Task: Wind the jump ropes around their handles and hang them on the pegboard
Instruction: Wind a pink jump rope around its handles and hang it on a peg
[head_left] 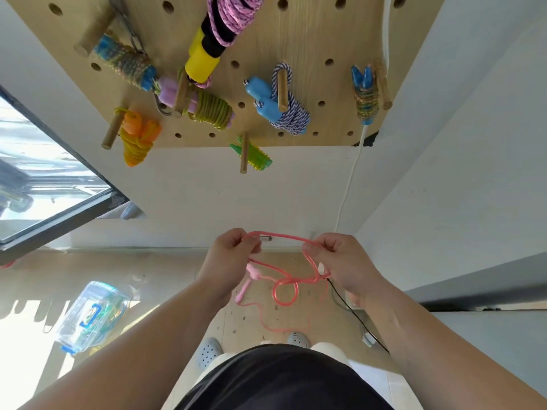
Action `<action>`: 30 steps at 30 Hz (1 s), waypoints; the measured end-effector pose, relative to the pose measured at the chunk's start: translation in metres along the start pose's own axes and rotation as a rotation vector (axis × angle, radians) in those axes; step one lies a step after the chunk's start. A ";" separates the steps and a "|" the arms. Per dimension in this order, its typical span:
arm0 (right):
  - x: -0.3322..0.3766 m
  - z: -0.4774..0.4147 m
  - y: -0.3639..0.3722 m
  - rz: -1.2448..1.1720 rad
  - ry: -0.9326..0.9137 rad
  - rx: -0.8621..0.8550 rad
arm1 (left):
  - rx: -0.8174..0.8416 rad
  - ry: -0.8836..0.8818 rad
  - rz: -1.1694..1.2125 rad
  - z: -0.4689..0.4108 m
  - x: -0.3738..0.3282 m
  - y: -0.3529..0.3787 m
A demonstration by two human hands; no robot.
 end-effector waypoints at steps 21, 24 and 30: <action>0.007 -0.003 -0.006 -0.762 0.191 -0.117 | 0.291 -0.075 0.119 0.004 -0.035 0.054; 0.019 -0.003 -0.003 -0.970 0.196 -0.131 | 0.437 -0.025 0.089 0.015 -0.032 0.067; 0.025 -0.010 -0.023 -1.038 0.197 -0.239 | 0.486 0.068 0.033 0.018 -0.036 0.066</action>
Point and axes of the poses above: each hand's wrist, its own z-axis away from the middle knuckle, its own y-axis out of the palm, x = y × z, the point moved 6 cm from there along -z, towards the middle knuckle, and after that the axes turned 6 degrees about -z, right-handed, at the moved point
